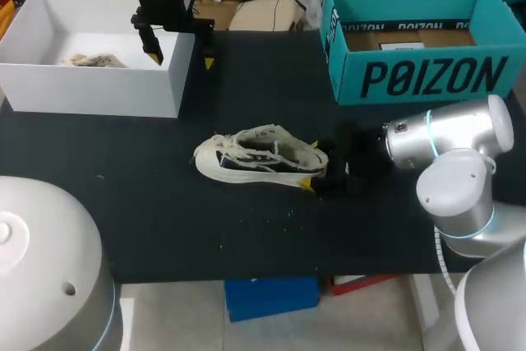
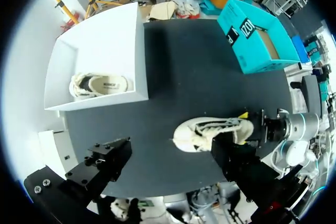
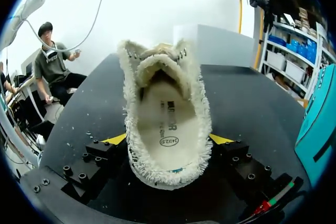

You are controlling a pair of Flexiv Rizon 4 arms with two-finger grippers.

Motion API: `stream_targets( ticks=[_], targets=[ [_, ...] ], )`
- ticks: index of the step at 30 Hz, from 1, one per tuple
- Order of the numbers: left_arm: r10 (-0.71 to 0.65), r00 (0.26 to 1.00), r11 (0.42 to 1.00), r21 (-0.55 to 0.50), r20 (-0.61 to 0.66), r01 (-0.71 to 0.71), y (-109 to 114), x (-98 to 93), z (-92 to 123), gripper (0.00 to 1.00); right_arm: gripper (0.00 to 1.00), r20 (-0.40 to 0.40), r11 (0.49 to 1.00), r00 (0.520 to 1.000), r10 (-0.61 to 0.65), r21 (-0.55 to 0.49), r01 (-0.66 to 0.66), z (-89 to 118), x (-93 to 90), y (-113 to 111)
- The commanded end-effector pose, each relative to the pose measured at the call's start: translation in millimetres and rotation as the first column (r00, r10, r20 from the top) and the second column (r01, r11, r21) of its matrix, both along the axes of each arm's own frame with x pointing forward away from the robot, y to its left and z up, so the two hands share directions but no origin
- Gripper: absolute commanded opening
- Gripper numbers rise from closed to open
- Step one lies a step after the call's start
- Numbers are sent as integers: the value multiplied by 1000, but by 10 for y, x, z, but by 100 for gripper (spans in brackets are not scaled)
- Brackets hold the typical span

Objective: Take the shoe out of the shoebox, open the shoe tongue, remove and reinsert the insole, then place the shoe into the shoebox

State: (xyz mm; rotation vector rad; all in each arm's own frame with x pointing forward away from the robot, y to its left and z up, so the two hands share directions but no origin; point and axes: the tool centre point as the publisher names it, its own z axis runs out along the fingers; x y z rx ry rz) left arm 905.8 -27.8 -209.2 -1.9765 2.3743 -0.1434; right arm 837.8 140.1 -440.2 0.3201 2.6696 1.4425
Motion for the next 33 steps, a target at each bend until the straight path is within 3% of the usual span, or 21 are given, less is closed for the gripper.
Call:
stream_targets(
  ticks=[1, 13, 23, 33],
  targets=[
    [8, 1000, 999, 44, 6, -9, -124, -53, 49, 100, 0, 0, 1000, 1000, -2, 0, 2, -40, 1, 37],
    [-18, 999, 998, 57, -41, 20, -761, -362, -236, 100, 0, 0, 1000, 1000, -2, 0, 2, -40, 1, 37],
    [-23, 995, 982, 184, -102, 42, -1257, -612, -687, 100, 0, 0, 1000, 1000, -2, 0, 2, -40, 1, 37],
    [-37, 989, 968, 242, -140, 71, -1412, -765, -1097, 100, 0, 0, 1000, 1000, -2, 0, 2, -40, 1, 37]
  ],
)
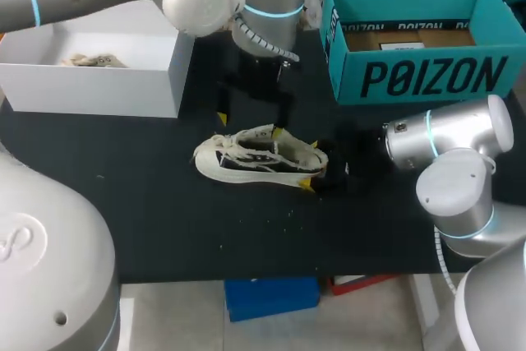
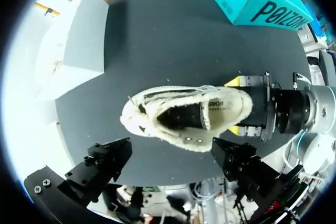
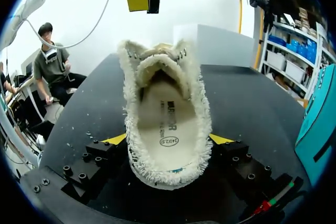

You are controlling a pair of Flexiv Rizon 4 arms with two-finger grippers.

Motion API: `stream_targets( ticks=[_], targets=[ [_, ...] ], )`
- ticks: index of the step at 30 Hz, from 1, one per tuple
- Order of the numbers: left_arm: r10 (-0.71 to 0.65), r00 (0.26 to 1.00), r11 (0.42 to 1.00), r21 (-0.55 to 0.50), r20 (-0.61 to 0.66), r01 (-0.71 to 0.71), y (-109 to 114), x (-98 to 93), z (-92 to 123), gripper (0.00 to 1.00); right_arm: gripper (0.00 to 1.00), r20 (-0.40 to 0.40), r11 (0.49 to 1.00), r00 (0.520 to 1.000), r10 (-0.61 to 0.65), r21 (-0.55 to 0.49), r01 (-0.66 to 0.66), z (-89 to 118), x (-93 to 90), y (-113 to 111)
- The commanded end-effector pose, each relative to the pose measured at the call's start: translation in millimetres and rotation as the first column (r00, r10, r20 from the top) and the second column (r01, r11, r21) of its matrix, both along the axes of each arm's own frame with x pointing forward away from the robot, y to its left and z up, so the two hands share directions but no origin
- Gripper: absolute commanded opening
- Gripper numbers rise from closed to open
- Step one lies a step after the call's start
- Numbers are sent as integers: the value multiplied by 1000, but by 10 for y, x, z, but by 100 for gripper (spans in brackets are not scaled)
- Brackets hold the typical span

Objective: Take the shoe out of the shoebox, open the shoe tongue, remove and reinsert the insole, then place the shoe into the shoebox

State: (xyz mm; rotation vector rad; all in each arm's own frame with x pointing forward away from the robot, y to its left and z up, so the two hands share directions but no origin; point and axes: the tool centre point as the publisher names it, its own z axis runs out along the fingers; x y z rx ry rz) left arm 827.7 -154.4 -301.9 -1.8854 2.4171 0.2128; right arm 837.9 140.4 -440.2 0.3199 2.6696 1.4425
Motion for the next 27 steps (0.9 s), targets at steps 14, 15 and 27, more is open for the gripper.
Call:
stream_targets(
  ticks=[14, 15, 27],
  targets=[
    [-14, 1000, 995, 103, -3, 15, -252, 26, -540, 100, 0, 0, 1000, 1000, -2, 0, 2, -40, 1, 33],
    [-16, 1000, 994, 109, -3, 17, -260, 28, -557, 100, 0, 0, 1000, 1000, -2, 0, 2, -40, 1, 33],
    [-9, 1000, 985, 171, -18, 12, -176, 88, -746, 100, 0, 0, 1000, 1000, -2, 0, 2, -40, 1, 33]
  ],
)
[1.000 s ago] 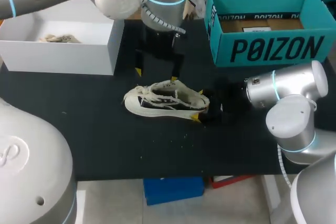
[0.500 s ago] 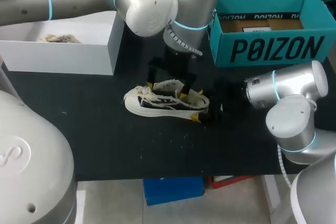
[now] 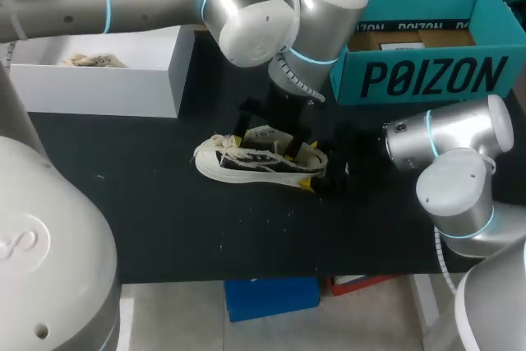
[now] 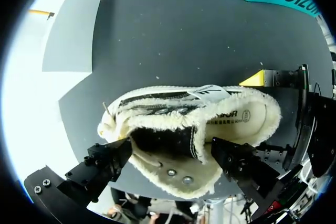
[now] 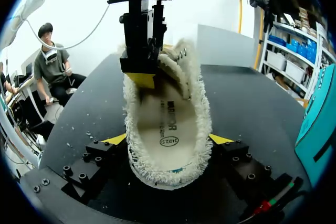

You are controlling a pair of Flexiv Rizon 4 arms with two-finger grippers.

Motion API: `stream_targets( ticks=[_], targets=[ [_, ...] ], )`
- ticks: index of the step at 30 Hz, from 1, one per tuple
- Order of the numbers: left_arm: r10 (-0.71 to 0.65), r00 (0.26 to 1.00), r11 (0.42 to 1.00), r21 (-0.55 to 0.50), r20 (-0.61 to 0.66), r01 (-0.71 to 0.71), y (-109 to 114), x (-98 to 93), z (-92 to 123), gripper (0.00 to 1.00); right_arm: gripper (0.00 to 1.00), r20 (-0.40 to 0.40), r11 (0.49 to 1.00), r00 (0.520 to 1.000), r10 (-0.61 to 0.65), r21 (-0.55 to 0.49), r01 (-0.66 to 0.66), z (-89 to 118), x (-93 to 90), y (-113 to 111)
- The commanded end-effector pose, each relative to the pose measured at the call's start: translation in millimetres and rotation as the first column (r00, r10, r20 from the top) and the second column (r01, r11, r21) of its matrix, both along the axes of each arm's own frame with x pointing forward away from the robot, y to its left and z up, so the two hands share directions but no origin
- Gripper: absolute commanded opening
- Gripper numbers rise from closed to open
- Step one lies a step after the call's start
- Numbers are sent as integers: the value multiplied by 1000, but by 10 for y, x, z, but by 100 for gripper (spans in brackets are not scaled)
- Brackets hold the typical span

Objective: Take the shoe out of the shoebox, open the shoe tongue, remove and reinsert the insole, then place the shoe into the shoebox

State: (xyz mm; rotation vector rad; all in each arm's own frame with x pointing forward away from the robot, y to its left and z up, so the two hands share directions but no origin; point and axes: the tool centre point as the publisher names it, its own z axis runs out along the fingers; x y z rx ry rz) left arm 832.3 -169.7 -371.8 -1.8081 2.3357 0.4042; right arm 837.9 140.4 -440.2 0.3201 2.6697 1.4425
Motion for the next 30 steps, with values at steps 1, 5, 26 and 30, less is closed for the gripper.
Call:
stream_targets(
  ticks=[1, 5, 26, 30],
  targets=[
    [-2, 1000, 1000, 11, -6, 2, -16, 48, -48, 84, 0, 0, 1000, 1000, -2, 0, 2, -40, 1, 33],
    [-13, 1000, 1000, 16, 2, 13, -4, 61, -43, 0, 0, 0, 1000, 1000, -2, 0, 2, -40, 1, 33],
    [-86, 995, 995, -56, 47, 88, -149, 44, 205, 0, 0, 0, 1000, 1000, -2, 0, 2, -40, 1, 33],
    [-90, 993, 992, -78, 75, 96, -168, 81, 324, 0, 0, 0, 1000, 1000, -2, 0, 2, -40, 1, 33]
  ],
)
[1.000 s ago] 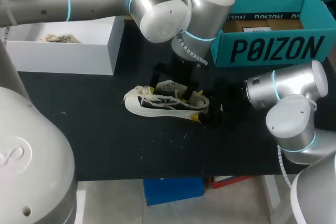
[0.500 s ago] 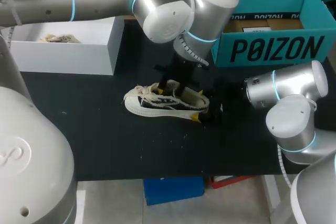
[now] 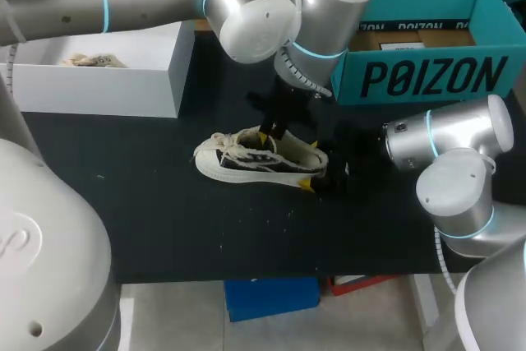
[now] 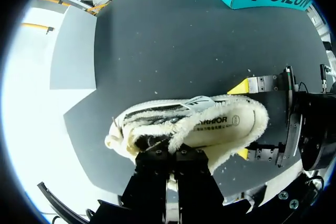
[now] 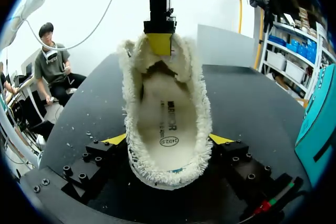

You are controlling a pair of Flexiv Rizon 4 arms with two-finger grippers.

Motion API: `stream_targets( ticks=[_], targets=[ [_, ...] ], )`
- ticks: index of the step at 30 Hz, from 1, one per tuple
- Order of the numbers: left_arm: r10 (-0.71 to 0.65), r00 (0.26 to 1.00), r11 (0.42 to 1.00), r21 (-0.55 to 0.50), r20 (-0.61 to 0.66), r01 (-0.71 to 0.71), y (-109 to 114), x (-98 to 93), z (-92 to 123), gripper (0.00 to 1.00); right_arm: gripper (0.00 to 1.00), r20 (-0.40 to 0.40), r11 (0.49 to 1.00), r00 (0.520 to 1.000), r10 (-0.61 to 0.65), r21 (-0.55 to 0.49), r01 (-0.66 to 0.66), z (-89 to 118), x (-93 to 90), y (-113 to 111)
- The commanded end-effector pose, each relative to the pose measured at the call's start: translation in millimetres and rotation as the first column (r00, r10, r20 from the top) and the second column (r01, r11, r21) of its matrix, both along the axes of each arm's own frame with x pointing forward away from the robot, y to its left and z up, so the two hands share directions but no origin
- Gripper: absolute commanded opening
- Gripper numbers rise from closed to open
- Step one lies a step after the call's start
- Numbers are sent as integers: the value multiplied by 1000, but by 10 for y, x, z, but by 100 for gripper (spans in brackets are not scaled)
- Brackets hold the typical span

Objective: Take the shoe out of the shoebox, open the shoe tongue, remove and reinsert the insole, then place the shoe into the shoebox

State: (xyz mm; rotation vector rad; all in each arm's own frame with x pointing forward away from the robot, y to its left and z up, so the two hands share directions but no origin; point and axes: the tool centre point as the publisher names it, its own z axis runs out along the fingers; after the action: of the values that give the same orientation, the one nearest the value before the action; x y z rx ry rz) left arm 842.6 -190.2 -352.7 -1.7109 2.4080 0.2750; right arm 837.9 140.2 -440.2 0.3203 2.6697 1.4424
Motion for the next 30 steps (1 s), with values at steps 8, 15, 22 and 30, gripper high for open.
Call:
stream_targets(
  ticks=[8, 15, 22, 30],
  targets=[
    [-9, 997, 1000, -20, 82, 11, 183, 67, 328, 0, 0, 0, 1000, 1000, -2, 0, 2, -40, 0, 35],
    [32, 995, 999, -10, 95, -31, 462, 55, 352, 0, 0, 0, 1000, 1000, -2, 0, 2, -40, 0, 35],
    [97, 991, 995, 15, 88, -98, 815, 13, 301, 0, 0, 0, 1000, 1000, -2, 0, 2, -40, 0, 35],
    [144, 985, 989, 33, 90, -147, 1134, -1, 260, 0, 0, 0, 1000, 1000, -2, 0, 2, -40, 0, 35]
  ],
)
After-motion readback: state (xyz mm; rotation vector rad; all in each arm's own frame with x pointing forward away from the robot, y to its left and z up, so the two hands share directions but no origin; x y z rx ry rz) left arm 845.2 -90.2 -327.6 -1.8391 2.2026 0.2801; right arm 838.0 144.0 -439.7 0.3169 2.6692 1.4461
